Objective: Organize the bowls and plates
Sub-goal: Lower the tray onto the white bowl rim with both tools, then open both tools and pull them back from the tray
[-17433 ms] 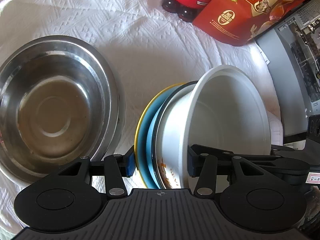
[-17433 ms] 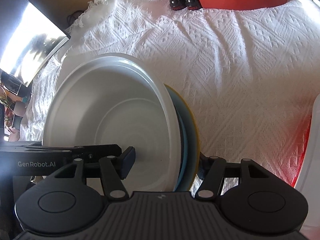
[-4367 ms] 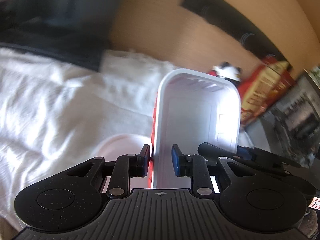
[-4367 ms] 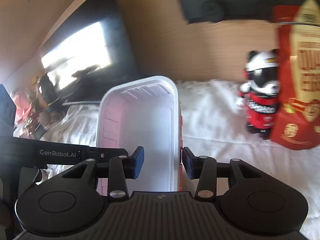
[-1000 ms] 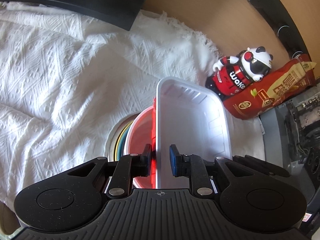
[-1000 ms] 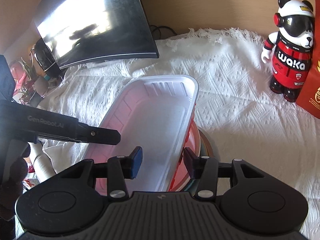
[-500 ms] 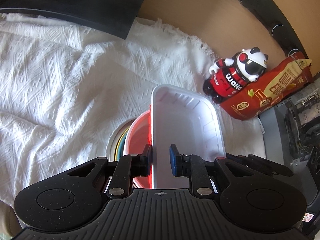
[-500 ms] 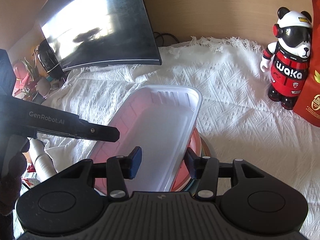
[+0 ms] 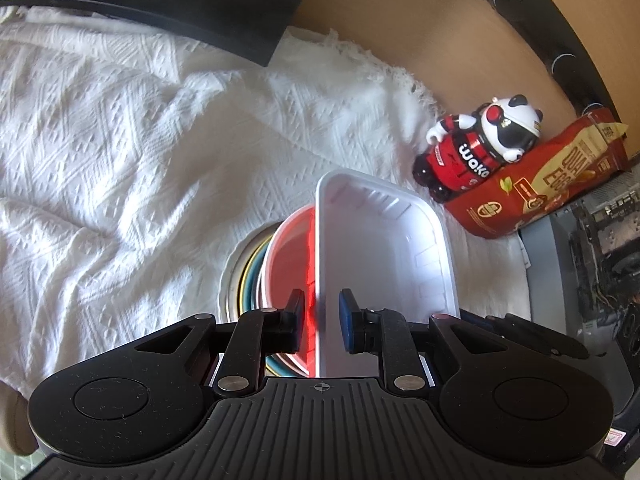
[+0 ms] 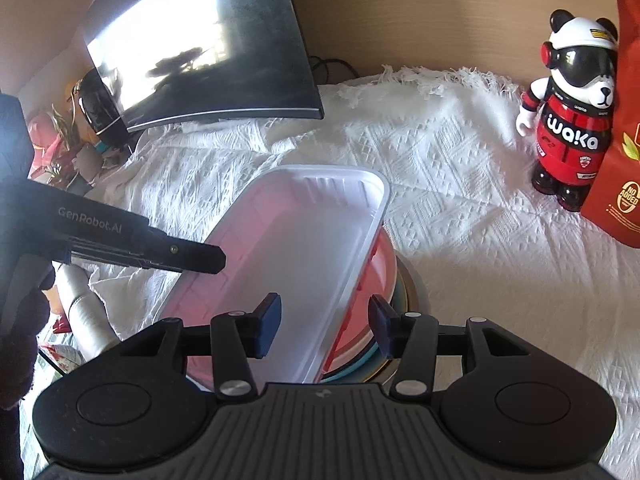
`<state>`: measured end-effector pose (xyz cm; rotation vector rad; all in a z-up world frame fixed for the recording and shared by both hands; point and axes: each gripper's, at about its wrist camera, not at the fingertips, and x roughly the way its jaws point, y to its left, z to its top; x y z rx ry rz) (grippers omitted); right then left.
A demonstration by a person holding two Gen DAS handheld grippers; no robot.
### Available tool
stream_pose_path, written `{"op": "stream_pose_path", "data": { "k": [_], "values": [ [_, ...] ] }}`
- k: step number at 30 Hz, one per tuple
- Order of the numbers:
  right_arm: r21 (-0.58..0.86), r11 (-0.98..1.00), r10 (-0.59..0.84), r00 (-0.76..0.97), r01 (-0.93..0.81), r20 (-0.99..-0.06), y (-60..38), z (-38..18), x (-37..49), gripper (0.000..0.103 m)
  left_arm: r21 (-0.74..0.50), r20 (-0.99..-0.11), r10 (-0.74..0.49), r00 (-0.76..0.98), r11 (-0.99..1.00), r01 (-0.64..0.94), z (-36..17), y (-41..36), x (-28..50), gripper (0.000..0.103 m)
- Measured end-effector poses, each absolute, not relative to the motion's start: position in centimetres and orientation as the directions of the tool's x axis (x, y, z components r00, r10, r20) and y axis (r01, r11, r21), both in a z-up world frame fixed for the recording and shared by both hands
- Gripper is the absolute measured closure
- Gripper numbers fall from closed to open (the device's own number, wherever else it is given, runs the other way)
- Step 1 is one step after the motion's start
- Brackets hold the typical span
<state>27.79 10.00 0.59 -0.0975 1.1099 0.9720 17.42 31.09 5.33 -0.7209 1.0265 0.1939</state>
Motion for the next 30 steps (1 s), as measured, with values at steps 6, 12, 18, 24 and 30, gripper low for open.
{"op": "stream_pose_path", "data": {
  "k": [6,12,18,24,30],
  "values": [
    [0.383,0.601,0.614,0.099,-0.702,-0.783,10.8,0.8,27.9,0.054,-0.477,-0.825,-0.204,0.527,0.753,-0.454,4.8,31.1,17.9,0.083],
    [0.368,0.636,0.599,0.132,-0.679,-0.790,10.7,1.1,27.6,0.051,-0.507,-0.804,-0.246,0.541,0.758,-0.411,5.1,31.7,17.9,0.082],
    [0.327,0.729,0.561,0.253,-0.601,-0.788,9.9,2.3,26.7,0.041,-0.549,-0.751,-0.294,0.591,0.776,-0.311,6.0,32.8,17.2,0.081],
    [0.296,0.831,0.496,0.388,-0.470,-0.777,9.4,3.4,24.8,0.037,-0.581,-0.698,-0.347,0.626,0.785,-0.213,6.4,34.2,16.5,0.081],
    [0.282,0.866,0.459,0.436,-0.412,-0.774,8.5,4.1,22.9,0.036,-0.611,-0.677,-0.347,0.649,0.757,-0.233,6.4,34.5,14.3,0.081]
  ]
}}
